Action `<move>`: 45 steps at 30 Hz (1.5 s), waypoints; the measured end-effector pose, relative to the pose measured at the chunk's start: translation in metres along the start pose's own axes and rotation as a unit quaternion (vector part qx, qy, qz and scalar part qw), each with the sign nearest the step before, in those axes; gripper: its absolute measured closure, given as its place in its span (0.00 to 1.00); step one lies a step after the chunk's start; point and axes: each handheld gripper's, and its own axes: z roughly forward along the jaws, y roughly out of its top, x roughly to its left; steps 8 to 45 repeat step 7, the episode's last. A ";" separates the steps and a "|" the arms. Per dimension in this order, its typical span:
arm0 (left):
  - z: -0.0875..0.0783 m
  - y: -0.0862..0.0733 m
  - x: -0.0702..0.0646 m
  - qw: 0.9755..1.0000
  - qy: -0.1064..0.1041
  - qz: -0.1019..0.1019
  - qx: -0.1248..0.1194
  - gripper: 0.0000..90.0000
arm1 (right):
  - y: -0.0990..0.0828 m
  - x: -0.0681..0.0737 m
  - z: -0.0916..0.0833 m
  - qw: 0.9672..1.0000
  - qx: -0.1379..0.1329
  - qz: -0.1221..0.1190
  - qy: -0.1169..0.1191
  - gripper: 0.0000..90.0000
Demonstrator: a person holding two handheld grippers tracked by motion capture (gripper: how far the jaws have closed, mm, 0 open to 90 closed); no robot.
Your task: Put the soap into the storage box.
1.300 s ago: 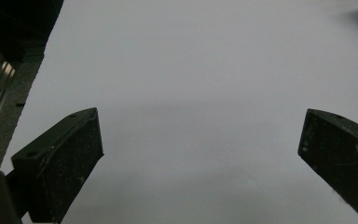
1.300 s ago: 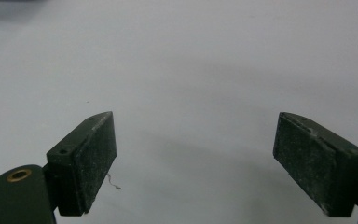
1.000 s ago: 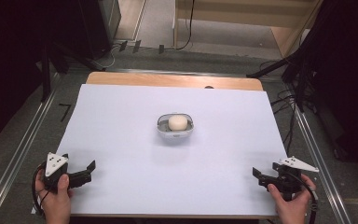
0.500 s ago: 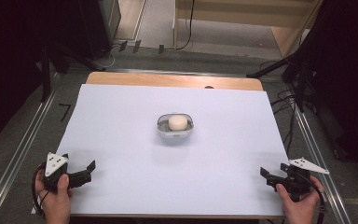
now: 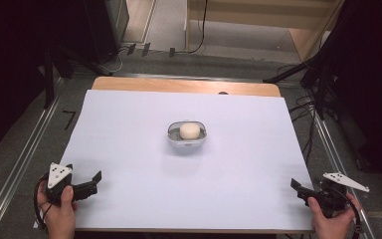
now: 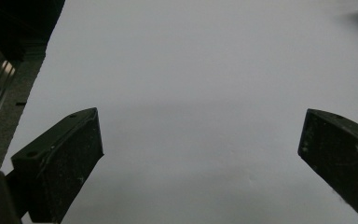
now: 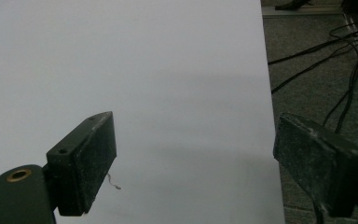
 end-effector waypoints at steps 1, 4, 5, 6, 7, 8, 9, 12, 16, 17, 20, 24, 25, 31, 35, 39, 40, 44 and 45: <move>0.000 0.000 0.000 1.000 0.000 0.001 0.000 0.00 | 0.000 -0.002 0.000 1.000 -0.003 0.004 0.004 0.15; 0.000 0.000 0.000 1.000 0.001 0.000 0.000 0.00 | -0.001 -0.002 -0.001 1.000 -0.002 0.008 0.006 0.15; 0.000 0.000 0.000 1.000 0.001 0.000 0.002 0.00 | -0.001 -0.002 0.000 1.000 -0.001 0.007 0.005 0.15; 0.001 0.000 0.000 1.000 0.000 -0.001 0.002 0.00 | -0.002 -0.002 0.000 1.000 -0.001 0.004 0.003 0.15; 0.001 0.000 0.000 1.000 0.000 -0.001 0.003 0.00 | -0.002 -0.002 0.000 1.000 -0.001 0.001 0.003 0.15; 0.001 0.000 0.000 1.000 0.000 -0.001 0.003 0.00 | -0.002 -0.002 0.000 1.000 -0.001 0.001 0.003 0.15; 0.001 0.000 0.000 1.000 0.000 -0.001 0.003 0.00 | -0.002 -0.002 0.000 1.000 -0.001 0.001 0.003 0.15; 0.001 0.000 0.000 1.000 0.000 -0.001 0.003 0.00 | -0.002 -0.002 0.000 1.000 -0.001 0.001 0.003 0.15; 0.001 0.000 0.000 1.000 0.000 -0.001 0.003 0.00 | -0.002 -0.002 0.000 1.000 -0.001 0.001 0.003 0.15; 0.001 0.000 0.000 1.000 0.000 -0.001 0.003 0.00 | -0.002 -0.002 0.000 1.000 -0.001 0.001 0.003 0.15; 0.001 0.000 0.000 1.000 0.000 -0.001 0.003 0.00 | -0.002 -0.002 0.000 1.000 -0.001 0.001 0.003 0.15; 0.001 0.000 0.000 1.000 0.000 -0.001 0.003 0.00 | -0.002 -0.002 0.000 1.000 -0.001 0.001 0.003 0.15; 0.001 0.000 0.000 1.000 0.000 -0.001 0.003 0.00 | -0.002 -0.002 0.000 1.000 -0.001 0.001 0.003 0.15; 0.001 0.000 0.000 1.000 0.000 -0.001 0.003 0.00 | -0.002 -0.002 0.000 1.000 -0.001 0.001 0.003 0.15; 0.001 0.000 0.000 1.000 0.000 -0.001 0.003 0.00 | -0.002 -0.002 0.000 1.000 -0.001 0.001 0.003 0.15; 0.001 0.000 0.000 1.000 0.000 -0.001 0.003 0.00 | -0.002 -0.002 0.000 1.000 -0.001 0.001 0.003 0.15; 0.001 0.000 0.000 1.000 0.000 -0.001 0.003 0.00 | -0.002 -0.002 0.000 1.000 -0.001 0.001 0.003 0.15; 0.001 0.000 0.000 1.000 0.000 -0.001 0.003 0.00 | -0.002 -0.002 0.000 1.000 -0.001 0.001 0.003 0.15; 0.001 0.000 0.000 1.000 0.000 -0.001 0.003 0.00 | -0.002 -0.002 0.000 1.000 -0.001 0.001 0.003 0.15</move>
